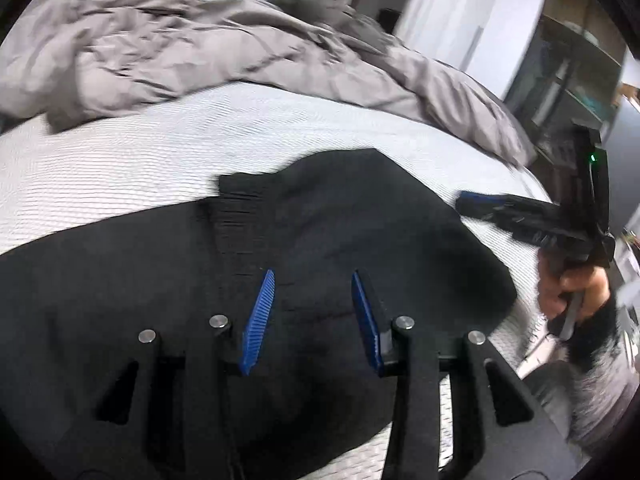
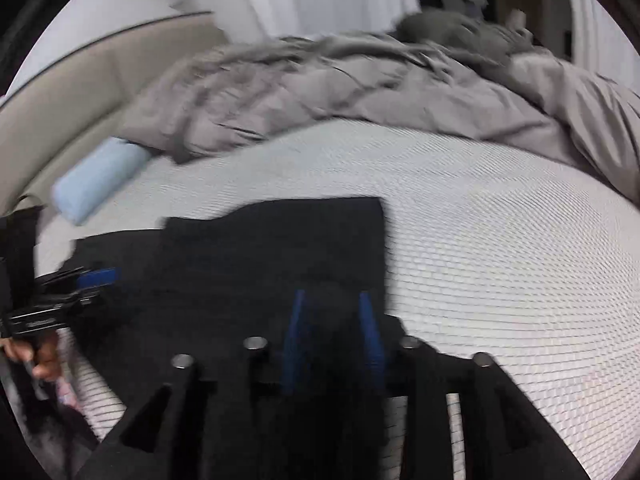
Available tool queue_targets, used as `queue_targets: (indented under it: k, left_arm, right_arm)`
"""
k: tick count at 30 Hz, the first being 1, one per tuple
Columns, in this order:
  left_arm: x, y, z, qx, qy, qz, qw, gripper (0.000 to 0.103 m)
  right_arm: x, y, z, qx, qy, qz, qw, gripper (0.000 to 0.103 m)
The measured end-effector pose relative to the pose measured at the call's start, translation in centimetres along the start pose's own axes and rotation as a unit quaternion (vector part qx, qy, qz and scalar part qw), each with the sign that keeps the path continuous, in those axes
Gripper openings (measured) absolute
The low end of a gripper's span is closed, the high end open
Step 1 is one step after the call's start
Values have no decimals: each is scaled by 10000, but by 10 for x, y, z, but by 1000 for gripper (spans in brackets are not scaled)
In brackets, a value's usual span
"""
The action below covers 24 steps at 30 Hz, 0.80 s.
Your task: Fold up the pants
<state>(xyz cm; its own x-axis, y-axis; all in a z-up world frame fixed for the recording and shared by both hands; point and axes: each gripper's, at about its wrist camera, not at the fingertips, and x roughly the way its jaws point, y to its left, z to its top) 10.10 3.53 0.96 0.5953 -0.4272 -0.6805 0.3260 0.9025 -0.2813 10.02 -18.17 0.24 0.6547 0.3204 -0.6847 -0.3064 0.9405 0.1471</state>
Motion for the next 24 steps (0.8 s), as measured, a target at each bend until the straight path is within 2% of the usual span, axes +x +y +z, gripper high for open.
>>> queue_targets:
  k: [3, 4, 6, 8, 10, 11, 12, 14, 17, 18, 20, 22, 24]
  left_arm:
    - [37, -18, -4, 387, 488, 78, 9980, 36]
    - [46, -19, -8, 454, 584, 166, 9971, 36]
    - [46, -15, -11, 487, 600, 70, 9970, 38]
    - [38, -8, -16, 401, 633, -52, 9972, 40]
    - [25, 3, -26, 341, 638, 72, 9974, 40]
    - [18, 7, -32, 366, 625, 104, 9973, 40]
    - [11, 10, -37, 389, 584, 159, 9974, 40]
    - [2, 13, -41, 364, 531, 210, 9977, 40]
    - [-14, 21, -45, 131, 502, 500, 9974, 41]
    - [-19, 24, -45, -42, 477, 468, 9978, 41]
    - [-28, 25, -45, -232, 410, 177, 9987, 42]
    - [-28, 21, -48, -180, 422, 145, 9988, 42]
    - [-22, 12, -54, 132, 471, 353, 9982, 43]
  right_arm:
    - [19, 41, 0, -348, 291, 438, 9980, 35]
    - [31, 57, -2, -583, 458, 500, 9960, 35]
    - [54, 77, -8, -981, 821, 379, 9911, 35]
    - [72, 81, -17, -1294, 1108, 89, 9853, 35]
    - [65, 73, -23, -1511, 993, -350, 9829, 36]
    - [59, 62, -24, -1541, 922, -825, 9803, 38]
    - [53, 46, -26, -1498, 871, -1312, 9761, 41]
    - [40, 17, -32, -1180, 879, -1630, 9756, 42]
    - [20, -15, -34, -457, 749, -1344, 9870, 43]
    - [14, -14, -33, -428, 688, -1404, 9868, 43]
    - [1, -7, -30, -390, 464, -1365, 9888, 44]
    - [-14, 0, -31, -263, 271, -992, 9943, 46]
    - [-16, 17, -28, -272, 209, -424, 9985, 46]
